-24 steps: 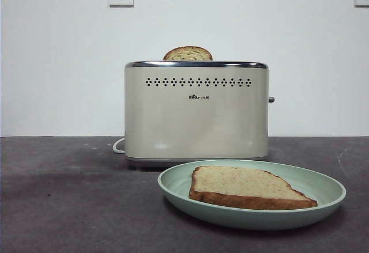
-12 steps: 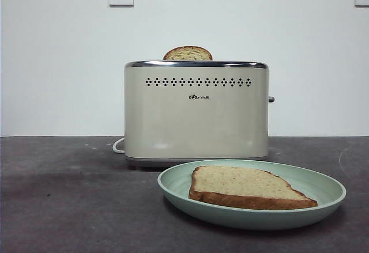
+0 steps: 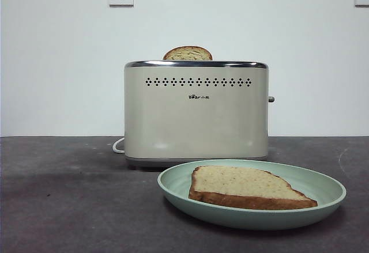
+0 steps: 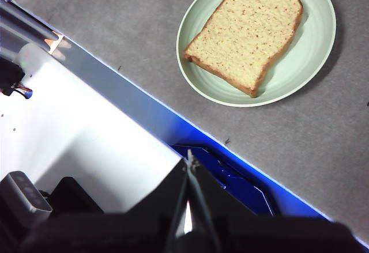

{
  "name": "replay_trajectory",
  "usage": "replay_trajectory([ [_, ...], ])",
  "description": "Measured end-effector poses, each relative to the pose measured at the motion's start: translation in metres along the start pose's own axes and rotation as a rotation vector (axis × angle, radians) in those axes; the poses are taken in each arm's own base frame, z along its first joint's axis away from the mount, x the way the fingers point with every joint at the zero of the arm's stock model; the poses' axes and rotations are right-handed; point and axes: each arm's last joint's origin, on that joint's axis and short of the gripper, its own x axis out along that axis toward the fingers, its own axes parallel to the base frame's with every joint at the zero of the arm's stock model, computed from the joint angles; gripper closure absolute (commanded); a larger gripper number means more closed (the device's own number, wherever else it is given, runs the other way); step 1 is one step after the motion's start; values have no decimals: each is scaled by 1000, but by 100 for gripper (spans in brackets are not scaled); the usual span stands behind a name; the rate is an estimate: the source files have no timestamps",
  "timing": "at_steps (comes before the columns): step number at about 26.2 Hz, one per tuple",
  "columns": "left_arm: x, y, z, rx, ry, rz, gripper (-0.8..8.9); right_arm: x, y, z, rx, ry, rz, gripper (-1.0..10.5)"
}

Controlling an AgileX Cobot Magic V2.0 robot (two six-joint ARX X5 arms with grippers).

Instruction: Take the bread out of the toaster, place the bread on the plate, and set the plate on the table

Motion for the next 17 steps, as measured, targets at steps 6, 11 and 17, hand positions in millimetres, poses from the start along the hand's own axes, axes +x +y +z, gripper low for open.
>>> replay_trajectory([
  [6, -6, 9, 16, 75, -190, 139, 817, 0, 0, 0, 0, 0, 0, 962],
  [11, -45, 39, 26, 64, -653, 283, 817, 0, 0, 0, 0, 0, 0, 962],
  [17, -48, 54, -19, 54, -747, 432, 817, 0, 0, 0, 0, 0, 0, 962],
])
